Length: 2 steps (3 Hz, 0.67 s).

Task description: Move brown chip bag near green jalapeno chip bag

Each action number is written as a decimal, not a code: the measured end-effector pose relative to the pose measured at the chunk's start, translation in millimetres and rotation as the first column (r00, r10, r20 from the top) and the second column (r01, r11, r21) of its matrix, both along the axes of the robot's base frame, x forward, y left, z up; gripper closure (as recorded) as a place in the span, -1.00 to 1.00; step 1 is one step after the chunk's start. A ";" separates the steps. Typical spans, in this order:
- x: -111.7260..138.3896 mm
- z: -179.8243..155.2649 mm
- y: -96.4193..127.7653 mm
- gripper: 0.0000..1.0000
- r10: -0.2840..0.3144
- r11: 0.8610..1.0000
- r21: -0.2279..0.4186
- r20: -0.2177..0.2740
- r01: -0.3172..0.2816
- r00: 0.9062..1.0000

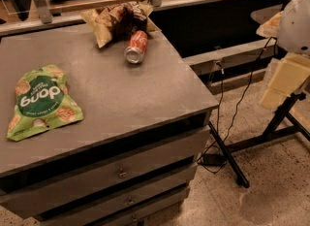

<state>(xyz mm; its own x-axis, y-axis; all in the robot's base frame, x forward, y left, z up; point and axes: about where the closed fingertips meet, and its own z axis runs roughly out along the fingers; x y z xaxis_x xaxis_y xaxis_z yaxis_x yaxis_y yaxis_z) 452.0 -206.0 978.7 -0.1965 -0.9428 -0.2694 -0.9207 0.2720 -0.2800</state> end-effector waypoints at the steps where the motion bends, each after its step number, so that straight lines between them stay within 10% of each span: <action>1: 39.8 11.5 35.0 -1.00 0.055 0.983 0.166 0.156 -0.081 0.986; 2: 74.0 13.0 54.8 -1.00 0.028 0.929 0.353 0.236 -0.112 0.971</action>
Offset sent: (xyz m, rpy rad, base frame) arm 0.1106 0.0714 0.0196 0.6142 -0.3103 0.0721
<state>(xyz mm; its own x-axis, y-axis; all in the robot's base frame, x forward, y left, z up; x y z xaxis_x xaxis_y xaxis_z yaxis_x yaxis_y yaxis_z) 526.0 -151.2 991.7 -0.0286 -0.7815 -0.6233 -0.8664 0.3303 -0.3744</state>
